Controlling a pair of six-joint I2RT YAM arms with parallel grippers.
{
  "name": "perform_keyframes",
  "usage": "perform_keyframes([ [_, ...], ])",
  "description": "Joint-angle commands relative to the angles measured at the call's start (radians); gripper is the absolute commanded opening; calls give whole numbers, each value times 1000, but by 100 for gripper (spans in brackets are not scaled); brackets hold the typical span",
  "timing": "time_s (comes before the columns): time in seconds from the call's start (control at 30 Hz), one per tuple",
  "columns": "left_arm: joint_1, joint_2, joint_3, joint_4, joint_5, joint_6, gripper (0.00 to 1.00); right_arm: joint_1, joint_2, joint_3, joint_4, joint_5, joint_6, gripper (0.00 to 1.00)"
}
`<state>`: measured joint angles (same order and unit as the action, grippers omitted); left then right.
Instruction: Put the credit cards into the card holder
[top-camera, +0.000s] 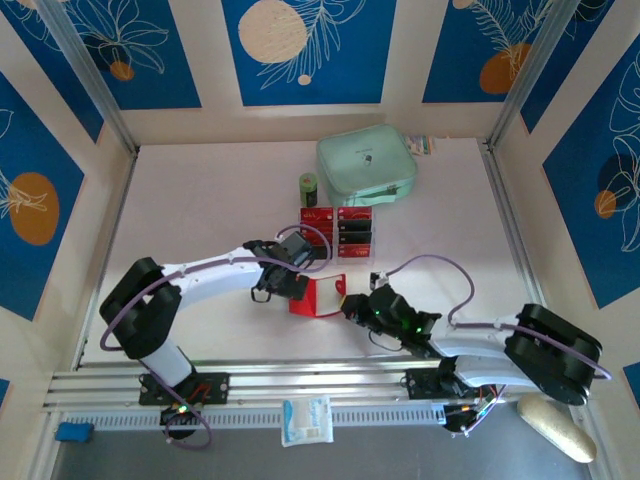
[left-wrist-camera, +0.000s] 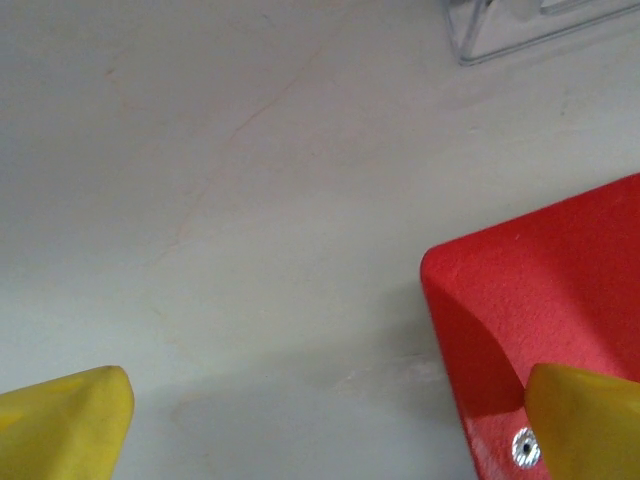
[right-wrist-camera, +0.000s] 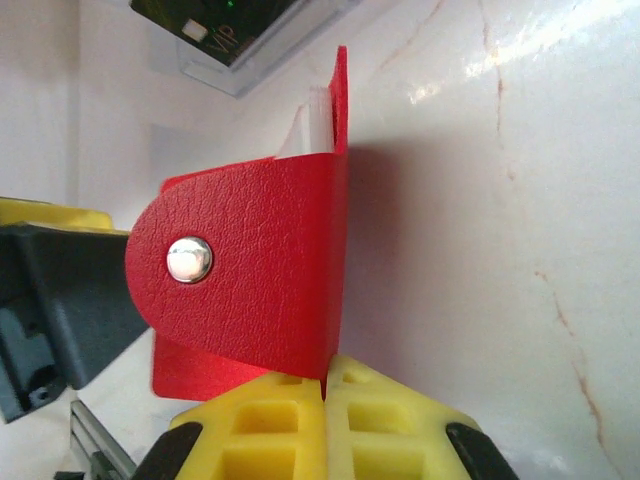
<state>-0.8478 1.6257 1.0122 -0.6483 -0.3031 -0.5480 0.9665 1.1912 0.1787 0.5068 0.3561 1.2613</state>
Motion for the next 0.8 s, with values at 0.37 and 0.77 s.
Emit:
perform_keyframes([
  [0.37,-5,18,-24,-45,-116,20,100,75,293,142,222,48,66,0],
  [0.77,1,-18,-80,15,-163,36,100,69,27,159,-191,75,13,37],
])
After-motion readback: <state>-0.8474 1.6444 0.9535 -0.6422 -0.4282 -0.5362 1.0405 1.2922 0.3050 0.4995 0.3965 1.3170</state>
